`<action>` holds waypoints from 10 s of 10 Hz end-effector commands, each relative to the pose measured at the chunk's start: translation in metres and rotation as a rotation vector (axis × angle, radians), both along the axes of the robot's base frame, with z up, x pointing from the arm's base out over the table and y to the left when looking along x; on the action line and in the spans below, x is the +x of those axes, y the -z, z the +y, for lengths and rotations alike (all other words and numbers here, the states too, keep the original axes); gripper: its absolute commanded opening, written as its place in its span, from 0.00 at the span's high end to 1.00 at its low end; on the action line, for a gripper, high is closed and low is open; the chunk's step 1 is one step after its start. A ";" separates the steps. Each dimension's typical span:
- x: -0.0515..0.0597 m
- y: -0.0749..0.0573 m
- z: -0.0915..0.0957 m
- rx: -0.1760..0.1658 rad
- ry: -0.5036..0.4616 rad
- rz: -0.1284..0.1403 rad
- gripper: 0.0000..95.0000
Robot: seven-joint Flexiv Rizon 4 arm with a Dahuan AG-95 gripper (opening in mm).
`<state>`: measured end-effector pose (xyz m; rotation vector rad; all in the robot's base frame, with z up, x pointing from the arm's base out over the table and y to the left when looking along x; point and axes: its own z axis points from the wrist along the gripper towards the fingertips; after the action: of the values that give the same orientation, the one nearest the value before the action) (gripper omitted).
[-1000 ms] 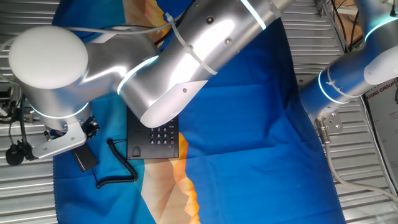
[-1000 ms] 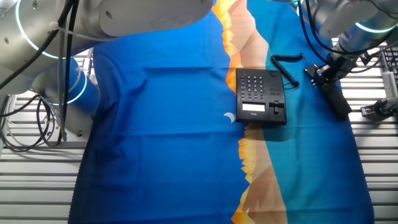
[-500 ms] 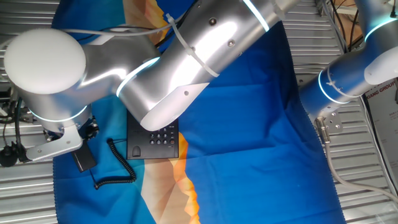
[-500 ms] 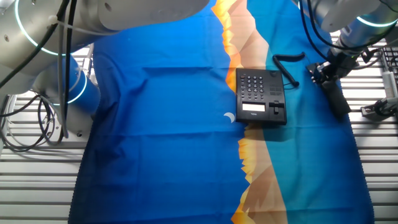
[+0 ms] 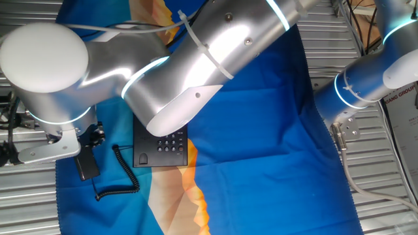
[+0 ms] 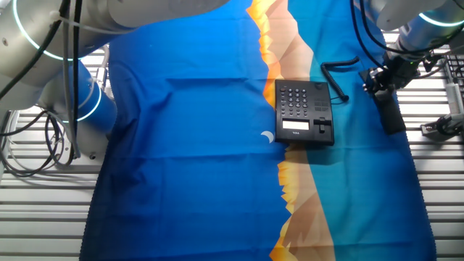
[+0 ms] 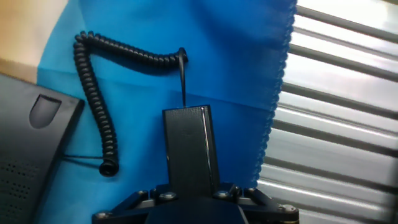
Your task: Place the handset of the telephone on the corresponding phone cradle
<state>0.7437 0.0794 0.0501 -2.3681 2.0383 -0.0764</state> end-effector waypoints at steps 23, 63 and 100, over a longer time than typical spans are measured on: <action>-0.067 -0.014 -0.002 -0.086 0.245 -0.035 1.00; -0.096 -0.038 -0.019 -0.119 0.381 -0.026 1.00; -0.136 -0.020 -0.008 -0.184 0.377 -0.013 1.00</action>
<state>0.6079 0.0723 0.0694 -2.0283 2.5428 -0.2933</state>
